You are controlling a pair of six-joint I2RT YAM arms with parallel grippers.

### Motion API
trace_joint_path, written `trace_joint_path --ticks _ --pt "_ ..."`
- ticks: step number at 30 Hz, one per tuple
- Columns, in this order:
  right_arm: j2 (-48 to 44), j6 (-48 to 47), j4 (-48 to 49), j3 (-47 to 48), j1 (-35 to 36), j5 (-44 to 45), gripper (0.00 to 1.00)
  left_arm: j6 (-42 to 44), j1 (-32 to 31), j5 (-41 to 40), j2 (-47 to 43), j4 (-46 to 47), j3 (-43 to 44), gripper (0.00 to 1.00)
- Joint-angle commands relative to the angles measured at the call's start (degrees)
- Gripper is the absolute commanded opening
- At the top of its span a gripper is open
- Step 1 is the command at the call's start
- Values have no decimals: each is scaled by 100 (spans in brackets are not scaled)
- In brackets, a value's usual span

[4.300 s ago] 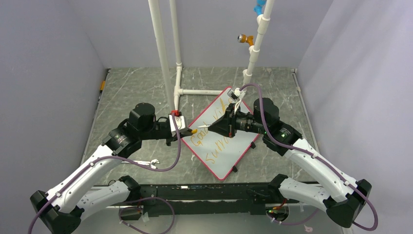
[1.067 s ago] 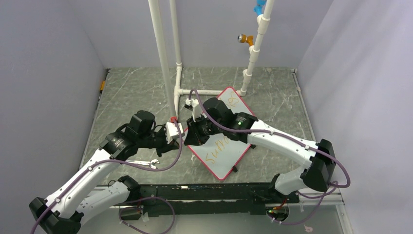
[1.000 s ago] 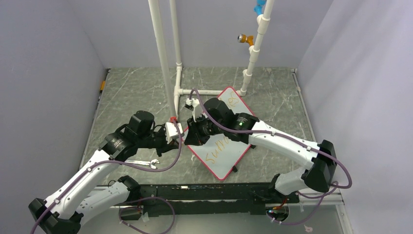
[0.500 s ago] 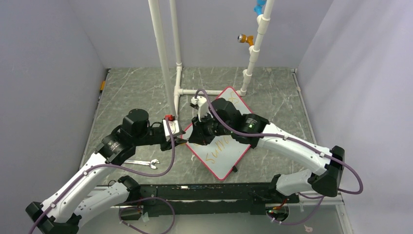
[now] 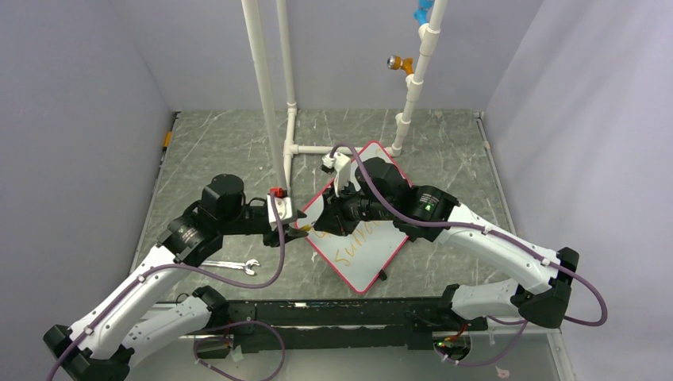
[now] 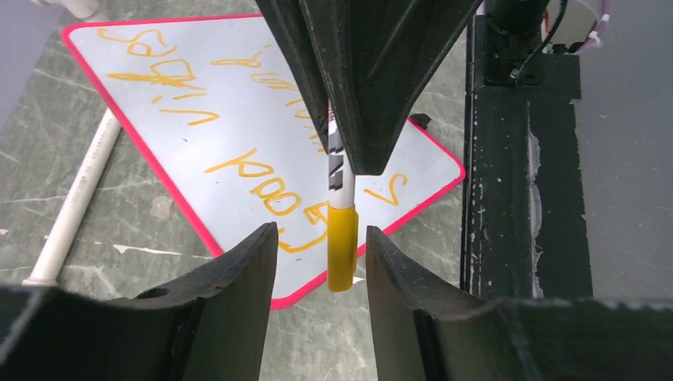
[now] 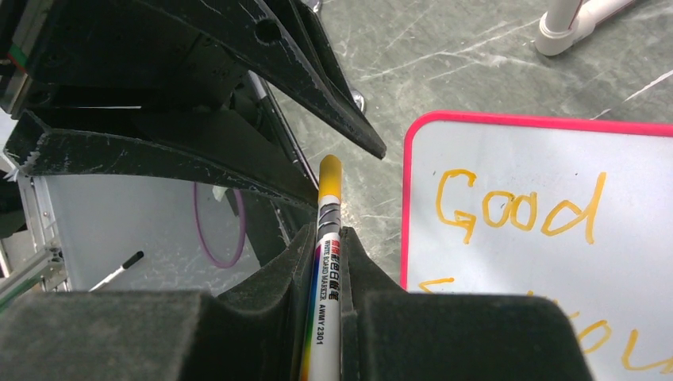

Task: Write a sentence on the whiteboard
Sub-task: Pass from the right arm to the left

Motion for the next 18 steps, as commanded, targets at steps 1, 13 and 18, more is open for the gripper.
trace_joint_path --ticks 1,13,18 --pt "-111 -80 156 176 -2 -107 0 25 -4 497 142 151 279 46" --pt "16 -1 375 119 0 -244 0 -300 -1 358 291 299 321 0" --pt "-120 6 243 181 1 59 44 -490 -5 -116 183 265 263 0"
